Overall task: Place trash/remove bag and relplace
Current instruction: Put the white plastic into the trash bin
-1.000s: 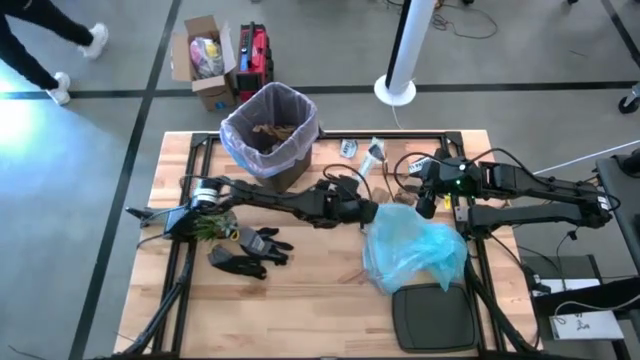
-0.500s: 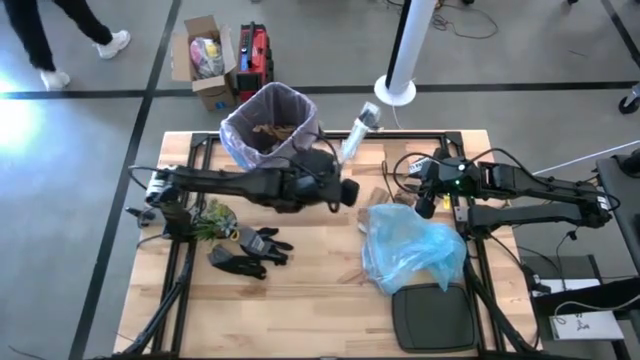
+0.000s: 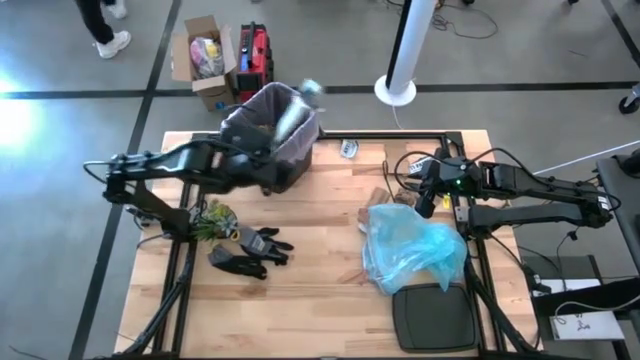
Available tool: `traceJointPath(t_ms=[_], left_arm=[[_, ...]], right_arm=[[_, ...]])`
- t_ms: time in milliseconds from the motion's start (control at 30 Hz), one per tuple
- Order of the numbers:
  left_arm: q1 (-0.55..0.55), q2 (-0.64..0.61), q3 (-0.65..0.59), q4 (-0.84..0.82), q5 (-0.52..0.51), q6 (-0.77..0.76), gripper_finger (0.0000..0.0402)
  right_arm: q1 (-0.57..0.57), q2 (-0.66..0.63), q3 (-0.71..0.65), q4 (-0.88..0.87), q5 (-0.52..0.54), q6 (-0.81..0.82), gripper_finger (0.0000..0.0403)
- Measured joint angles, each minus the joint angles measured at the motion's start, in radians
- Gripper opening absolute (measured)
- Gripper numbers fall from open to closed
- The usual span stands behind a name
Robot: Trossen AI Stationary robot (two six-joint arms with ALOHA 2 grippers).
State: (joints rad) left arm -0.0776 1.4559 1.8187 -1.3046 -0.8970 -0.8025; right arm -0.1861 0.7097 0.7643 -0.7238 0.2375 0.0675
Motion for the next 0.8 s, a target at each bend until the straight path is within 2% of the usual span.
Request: traceJointPath(t_ms=[100, 200, 367, 567, 800], left_arm=[[0.004, -0.036, 0.000, -0.153, -0.033, -0.094, 0.0000], [0.009, -0.057, -0.007, -0.235, -0.035, -0.158, 0.0000], [0.015, -0.071, -0.062, -0.237, -0.036, -0.163, 0.0000], [0.052, -0.076, -0.199, -0.252, 0.000, -0.160, 0.0001], [0.080, -0.079, -0.295, -0.234, -0.003, -0.231, 0.0023]], right_arm=[[0.000, 0.000, -0.002, 0.002, 0.000, 0.001, 0.0079], [0.000, 0.001, -0.002, 0.009, 0.000, 0.003, 0.0072], [0.000, 0.002, -0.003, 0.029, 0.000, 0.024, 0.0060], [0.000, 0.002, -0.004, 0.027, -0.010, 0.050, 0.0052], [0.000, 0.000, -0.004, 0.026, -0.012, 0.056, 0.0069]])
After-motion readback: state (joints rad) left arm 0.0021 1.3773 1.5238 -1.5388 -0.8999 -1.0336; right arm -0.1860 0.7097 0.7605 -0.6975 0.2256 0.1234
